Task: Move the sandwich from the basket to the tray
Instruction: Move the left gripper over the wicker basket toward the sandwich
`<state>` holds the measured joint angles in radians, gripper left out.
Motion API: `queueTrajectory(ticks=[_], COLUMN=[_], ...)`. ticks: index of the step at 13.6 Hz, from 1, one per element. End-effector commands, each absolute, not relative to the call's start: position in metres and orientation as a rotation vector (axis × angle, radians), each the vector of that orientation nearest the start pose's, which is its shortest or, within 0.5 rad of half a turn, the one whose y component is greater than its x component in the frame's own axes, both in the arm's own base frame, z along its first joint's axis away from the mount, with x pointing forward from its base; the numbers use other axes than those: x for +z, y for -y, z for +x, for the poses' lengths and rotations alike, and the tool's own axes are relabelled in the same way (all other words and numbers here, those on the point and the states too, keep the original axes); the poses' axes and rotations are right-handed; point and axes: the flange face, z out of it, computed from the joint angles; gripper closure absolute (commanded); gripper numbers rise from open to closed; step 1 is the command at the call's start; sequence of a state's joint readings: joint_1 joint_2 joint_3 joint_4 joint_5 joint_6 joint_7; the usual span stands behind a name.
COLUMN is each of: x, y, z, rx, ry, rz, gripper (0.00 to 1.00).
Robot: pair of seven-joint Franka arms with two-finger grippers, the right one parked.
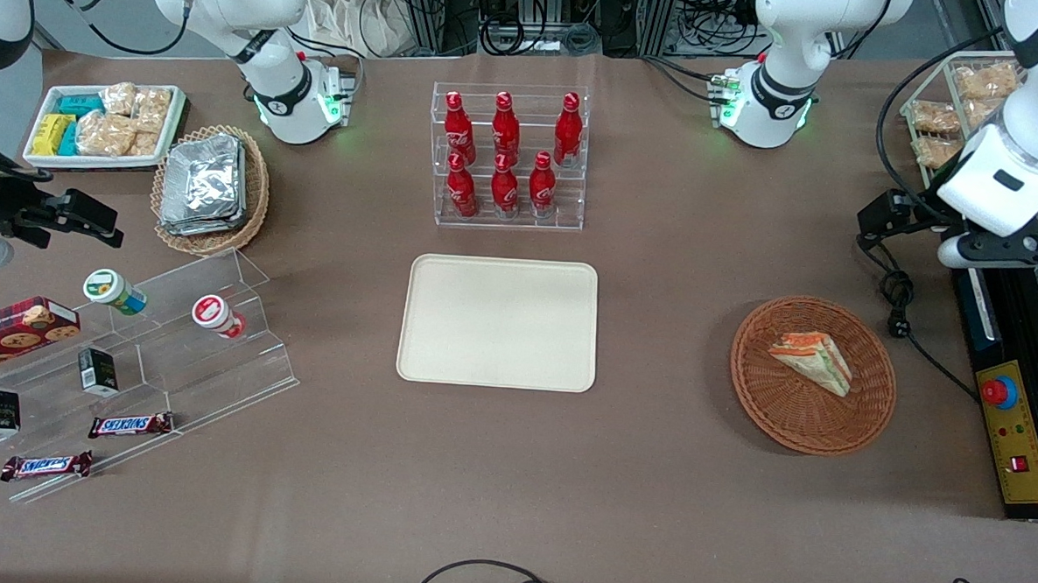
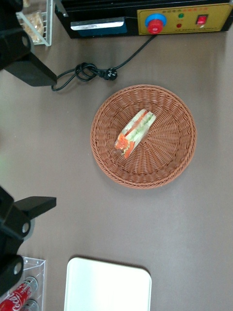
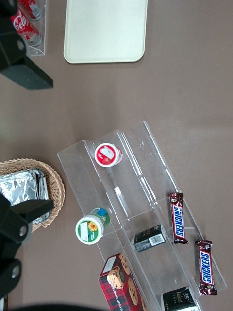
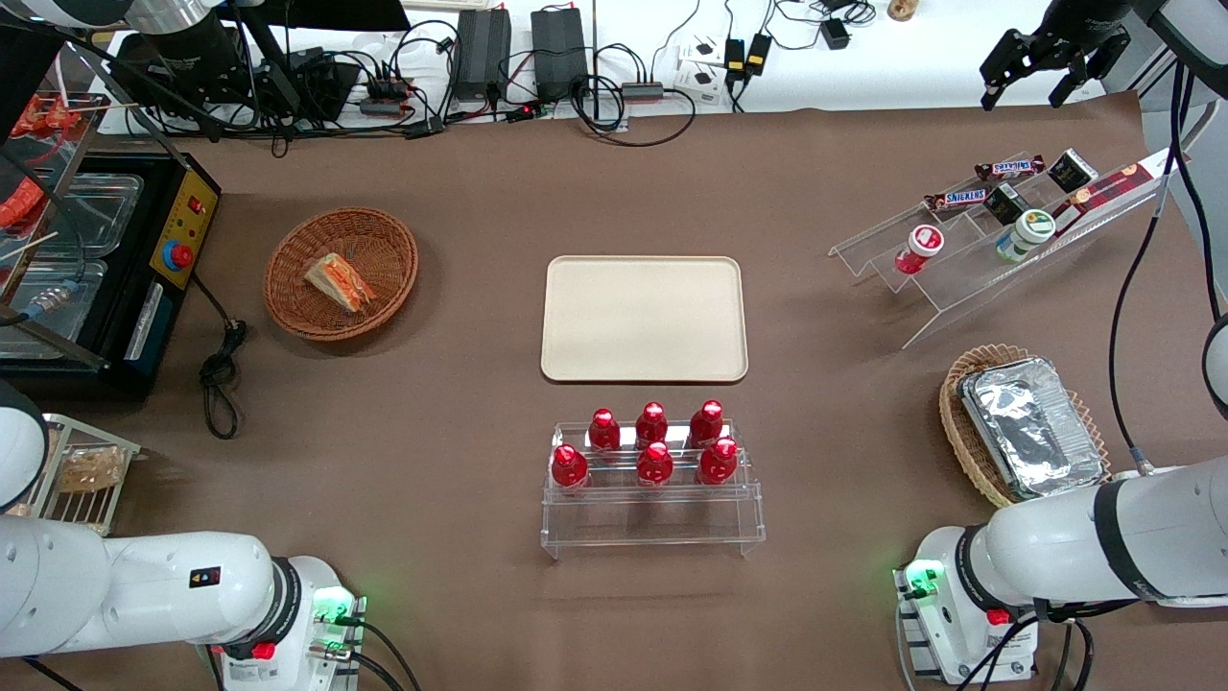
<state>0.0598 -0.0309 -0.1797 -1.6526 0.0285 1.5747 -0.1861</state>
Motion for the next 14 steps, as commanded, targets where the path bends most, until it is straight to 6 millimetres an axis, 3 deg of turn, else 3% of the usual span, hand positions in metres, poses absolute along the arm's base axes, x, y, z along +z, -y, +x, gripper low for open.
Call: queueTrajectory(ticks=[1,6,10,12,14], x=[0.57,0.474,0.389,0.355,0.327], y=[0.047,0.031,0.008,-0.005,-0.004], z=[0.554,0.561,0.554,0.549,0.554], rx=[0.085,0.05,0.015,-0.018,-0.018], ry=[0.394,0.969,1.135,1.175,1.201], rz=[-3.105,-2.977,-2.921,-2.915,-2.908], gripper=[0.0,0.0,0.0,0.0,0.0])
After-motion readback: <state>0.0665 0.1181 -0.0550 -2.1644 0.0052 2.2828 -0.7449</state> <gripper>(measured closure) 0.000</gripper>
